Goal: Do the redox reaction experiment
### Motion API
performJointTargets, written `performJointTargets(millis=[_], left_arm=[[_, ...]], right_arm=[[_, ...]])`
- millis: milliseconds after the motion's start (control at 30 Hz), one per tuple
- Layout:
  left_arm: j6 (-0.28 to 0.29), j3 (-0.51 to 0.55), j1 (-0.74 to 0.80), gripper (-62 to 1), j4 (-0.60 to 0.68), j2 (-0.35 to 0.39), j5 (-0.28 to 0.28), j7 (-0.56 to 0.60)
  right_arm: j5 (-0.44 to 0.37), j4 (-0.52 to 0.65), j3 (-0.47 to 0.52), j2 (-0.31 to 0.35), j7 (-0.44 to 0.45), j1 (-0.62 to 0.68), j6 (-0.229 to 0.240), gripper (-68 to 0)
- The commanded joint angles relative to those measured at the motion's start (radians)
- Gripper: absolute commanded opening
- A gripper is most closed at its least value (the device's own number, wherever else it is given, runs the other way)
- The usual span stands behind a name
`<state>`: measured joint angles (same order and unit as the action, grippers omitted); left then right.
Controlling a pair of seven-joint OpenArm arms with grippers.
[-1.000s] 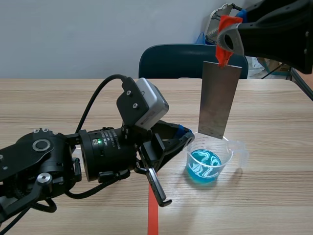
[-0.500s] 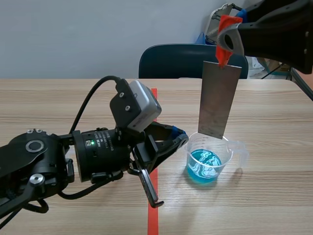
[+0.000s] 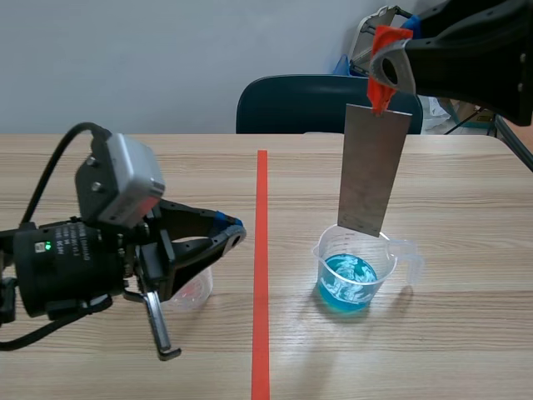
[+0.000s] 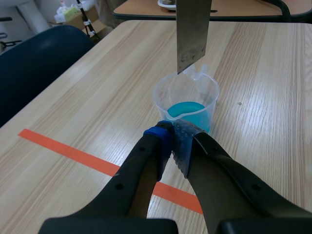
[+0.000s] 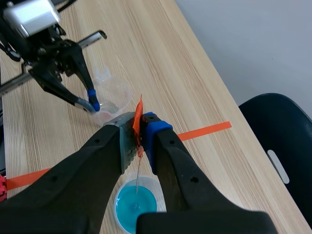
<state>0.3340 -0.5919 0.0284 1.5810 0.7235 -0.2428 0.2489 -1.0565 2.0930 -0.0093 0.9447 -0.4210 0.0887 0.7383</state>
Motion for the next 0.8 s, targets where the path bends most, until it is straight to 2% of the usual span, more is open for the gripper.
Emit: performJointTargets(millis=[0, 300, 433, 633, 767], left_arm=[[0.003, 0.029, 0.023, -59.4, 0.042, 0.032, -0.009, 0.024], [0.067, 0.195, 0.189, -58.8, 0.175, 0.213, -0.016, 0.052], [0.083, 0.285, 0.282, -49.5, 0.204, 0.286, -0.061, 0.086], [0.112, 0.431, 0.444, -37.2, 0.213, 0.364, -0.091, 0.125], [0.128, 0.514, 0.540, -22.5, 0.212, 0.385, -0.091, 0.151]], right_arm=[[-0.010, 0.009, 0.011, 0.013, 0.015, -0.019, 0.007, -66.9], [-0.010, 0.009, 0.011, 0.013, 0.015, -0.019, 0.007, -66.9], [-0.010, 0.009, 0.011, 0.013, 0.015, -0.019, 0.007, -66.9], [-0.010, 0.009, 0.011, 0.013, 0.015, -0.019, 0.007, -66.9], [-0.010, 0.009, 0.011, 0.013, 0.015, -0.019, 0.007, -66.9]])
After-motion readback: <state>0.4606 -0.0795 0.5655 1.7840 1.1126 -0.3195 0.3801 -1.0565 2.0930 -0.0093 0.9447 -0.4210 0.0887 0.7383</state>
